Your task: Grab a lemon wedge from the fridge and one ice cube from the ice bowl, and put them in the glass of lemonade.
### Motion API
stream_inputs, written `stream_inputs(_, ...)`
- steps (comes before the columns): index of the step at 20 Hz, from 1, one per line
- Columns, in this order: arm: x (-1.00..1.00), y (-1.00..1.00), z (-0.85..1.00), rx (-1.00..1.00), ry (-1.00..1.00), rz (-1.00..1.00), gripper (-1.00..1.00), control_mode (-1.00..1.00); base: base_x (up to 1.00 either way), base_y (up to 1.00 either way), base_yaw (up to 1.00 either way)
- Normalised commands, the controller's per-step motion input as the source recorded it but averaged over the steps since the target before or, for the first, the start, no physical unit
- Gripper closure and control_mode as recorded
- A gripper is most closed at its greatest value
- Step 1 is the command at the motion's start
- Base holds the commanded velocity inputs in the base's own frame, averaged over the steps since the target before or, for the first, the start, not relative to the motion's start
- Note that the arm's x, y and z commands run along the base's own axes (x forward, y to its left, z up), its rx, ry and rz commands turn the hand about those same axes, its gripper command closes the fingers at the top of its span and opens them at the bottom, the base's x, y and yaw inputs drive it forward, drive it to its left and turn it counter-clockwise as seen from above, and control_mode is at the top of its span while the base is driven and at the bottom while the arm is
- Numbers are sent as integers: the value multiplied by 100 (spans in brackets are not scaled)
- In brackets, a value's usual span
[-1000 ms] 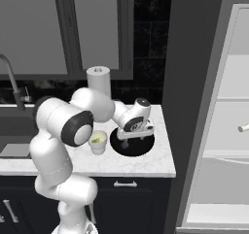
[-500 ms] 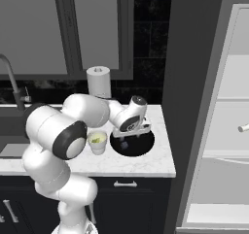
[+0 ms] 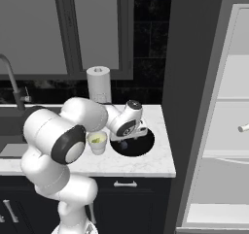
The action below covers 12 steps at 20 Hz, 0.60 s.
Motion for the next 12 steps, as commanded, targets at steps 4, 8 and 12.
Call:
stream_inputs(4,9,0,-18,0,0,2,-100,-100,0,0,0)
stream_inputs(8,0,0,-21,0,0,5,-100,-100,0,0,0)
stream_inputs(12,0,0,-16,0,0,7,-100,-100,0,0,0)
